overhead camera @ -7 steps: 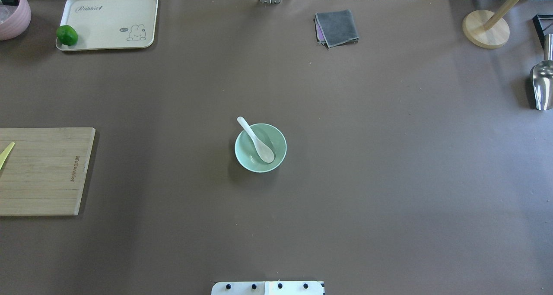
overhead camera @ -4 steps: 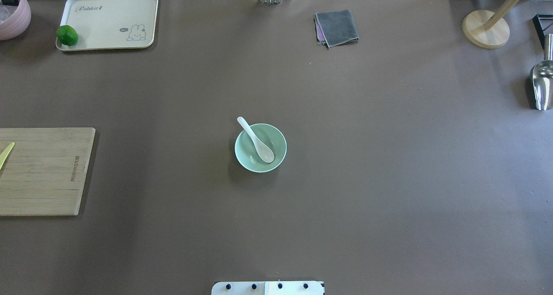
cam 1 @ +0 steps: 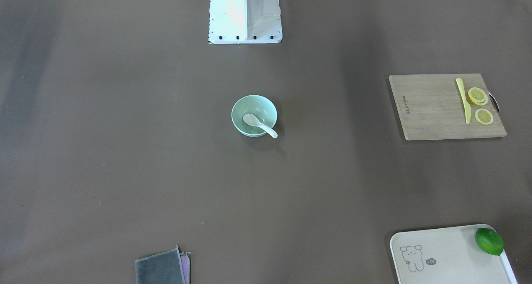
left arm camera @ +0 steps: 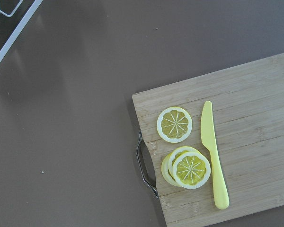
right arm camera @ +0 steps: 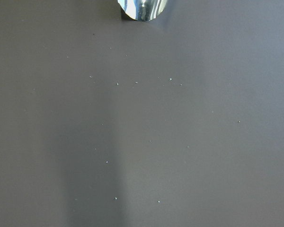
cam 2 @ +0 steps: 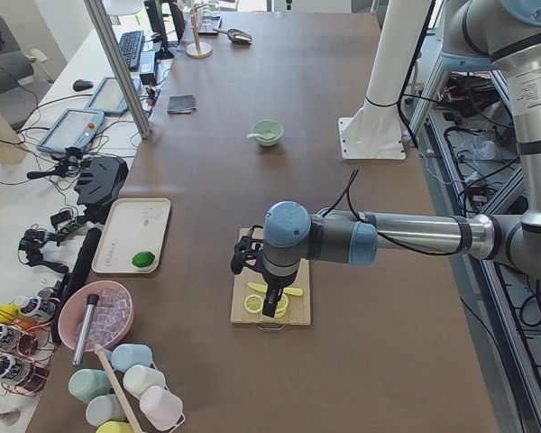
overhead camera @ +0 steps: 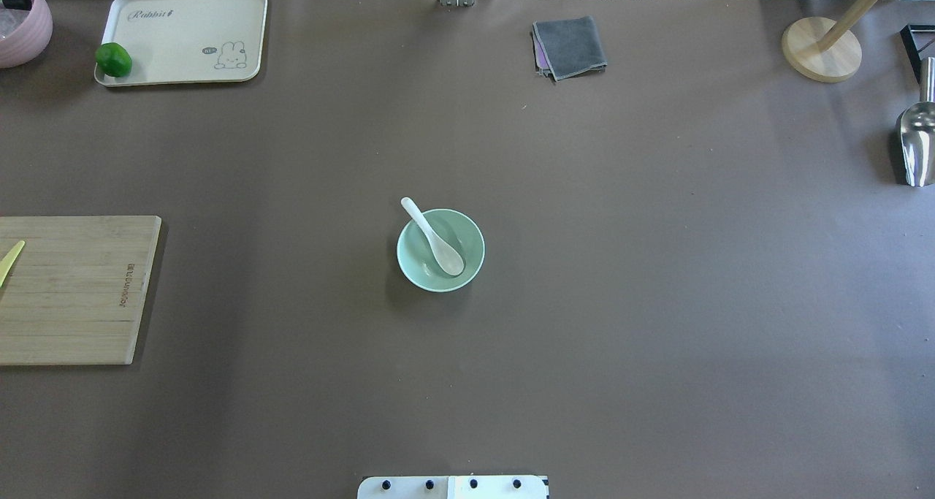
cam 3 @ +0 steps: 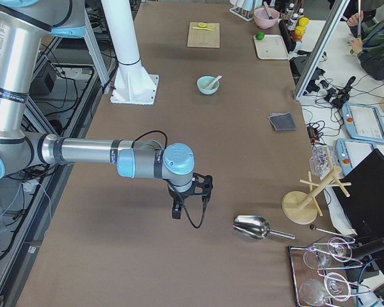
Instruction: Place spoon in bowl
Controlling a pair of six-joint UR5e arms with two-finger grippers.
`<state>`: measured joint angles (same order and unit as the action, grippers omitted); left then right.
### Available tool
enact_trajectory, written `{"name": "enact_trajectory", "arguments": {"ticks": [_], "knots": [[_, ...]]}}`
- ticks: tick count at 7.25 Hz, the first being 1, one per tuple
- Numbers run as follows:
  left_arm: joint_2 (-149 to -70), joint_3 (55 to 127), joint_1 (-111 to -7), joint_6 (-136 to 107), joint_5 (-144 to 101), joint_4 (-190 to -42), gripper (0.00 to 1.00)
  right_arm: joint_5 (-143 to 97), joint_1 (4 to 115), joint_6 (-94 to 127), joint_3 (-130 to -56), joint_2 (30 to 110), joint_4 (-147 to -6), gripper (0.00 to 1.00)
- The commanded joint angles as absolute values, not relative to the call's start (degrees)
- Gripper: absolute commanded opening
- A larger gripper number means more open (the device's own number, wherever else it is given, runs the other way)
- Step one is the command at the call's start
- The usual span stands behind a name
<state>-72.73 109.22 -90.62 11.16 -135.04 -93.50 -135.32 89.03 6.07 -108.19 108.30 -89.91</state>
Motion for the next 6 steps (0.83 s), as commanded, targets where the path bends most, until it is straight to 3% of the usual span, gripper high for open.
{"name": "enact_trajectory", "arguments": {"ticks": [1, 6], "knots": [[-72.69, 109.25, -90.53, 11.16, -135.09, -93.52, 0.99, -135.35, 89.03, 6.06, -108.28, 108.37, -89.91, 1.00], [-72.69, 108.81, -90.44, 11.16, -135.18, -95.80, 0.98, -135.26, 88.95, 6.06, -108.37, 107.84, -89.82, 1.00]]}}
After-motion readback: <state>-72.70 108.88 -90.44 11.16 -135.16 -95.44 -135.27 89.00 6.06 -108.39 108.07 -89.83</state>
